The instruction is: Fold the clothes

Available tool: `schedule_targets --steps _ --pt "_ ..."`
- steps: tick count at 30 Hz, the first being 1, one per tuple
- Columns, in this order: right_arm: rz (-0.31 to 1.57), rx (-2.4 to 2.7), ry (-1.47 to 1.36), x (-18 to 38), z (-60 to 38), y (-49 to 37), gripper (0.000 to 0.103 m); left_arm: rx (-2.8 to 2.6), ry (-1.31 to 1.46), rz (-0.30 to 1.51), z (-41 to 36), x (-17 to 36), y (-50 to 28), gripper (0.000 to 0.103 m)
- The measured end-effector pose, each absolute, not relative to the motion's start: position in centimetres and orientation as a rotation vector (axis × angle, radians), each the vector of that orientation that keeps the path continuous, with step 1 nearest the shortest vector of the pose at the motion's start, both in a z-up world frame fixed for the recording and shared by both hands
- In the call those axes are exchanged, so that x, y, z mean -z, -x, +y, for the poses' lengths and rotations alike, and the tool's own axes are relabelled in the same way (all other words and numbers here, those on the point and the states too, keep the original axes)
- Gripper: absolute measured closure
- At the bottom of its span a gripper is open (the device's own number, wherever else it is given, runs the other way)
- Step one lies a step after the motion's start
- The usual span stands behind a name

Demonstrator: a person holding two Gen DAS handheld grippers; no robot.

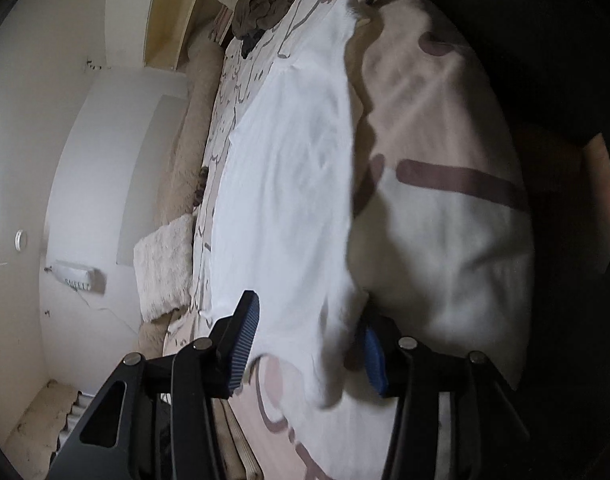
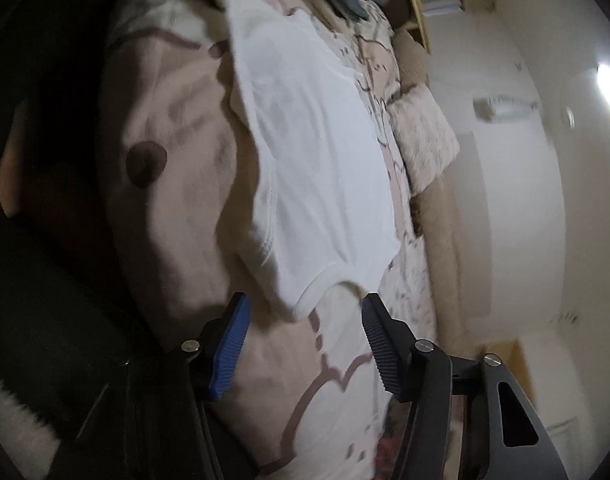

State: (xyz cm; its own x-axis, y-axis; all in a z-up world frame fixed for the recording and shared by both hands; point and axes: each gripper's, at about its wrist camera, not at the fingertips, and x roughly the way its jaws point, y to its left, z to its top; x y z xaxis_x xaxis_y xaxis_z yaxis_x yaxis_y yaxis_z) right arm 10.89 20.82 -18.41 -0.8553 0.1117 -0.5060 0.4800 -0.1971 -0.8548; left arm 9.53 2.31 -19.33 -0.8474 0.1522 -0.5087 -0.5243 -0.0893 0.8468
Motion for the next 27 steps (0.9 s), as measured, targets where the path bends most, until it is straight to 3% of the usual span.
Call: schedule_targets --steps 3,8,11,12,13,20,27 --pt "1.927 2.041 -0.607 19.9 20.5 -11.1 0.046 -1.956 0.419 1.726 2.4 19.7 -9.7 0.071" --pt "1.976 1.945 -0.481 20.7 19.4 -10.7 0.05 -1.956 0.469 1.685 2.2 19.8 -10.4 0.085" --pt "1.972 1.912 -0.456 20.9 18.8 -10.0 0.075 -2.013 0.539 1.591 2.1 18.6 -10.0 0.096" --pt "1.966 1.907 -0.455 20.9 18.7 -9.7 0.091 -2.035 0.56 1.557 2.1 18.1 -9.8 0.097" --pt "1.961 1.903 -0.454 20.8 18.6 -9.5 0.094 -2.056 0.58 1.523 2.0 17.6 -9.6 0.097" --pt "1.751 2.034 -0.55 14.3 18.0 -8.1 0.096 -2.227 0.573 1.377 1.8 11.9 -9.5 0.098" --pt "1.762 2.054 -0.535 10.1 17.7 -9.6 0.097 -2.29 0.538 1.348 1.6 9.5 -12.1 0.098"
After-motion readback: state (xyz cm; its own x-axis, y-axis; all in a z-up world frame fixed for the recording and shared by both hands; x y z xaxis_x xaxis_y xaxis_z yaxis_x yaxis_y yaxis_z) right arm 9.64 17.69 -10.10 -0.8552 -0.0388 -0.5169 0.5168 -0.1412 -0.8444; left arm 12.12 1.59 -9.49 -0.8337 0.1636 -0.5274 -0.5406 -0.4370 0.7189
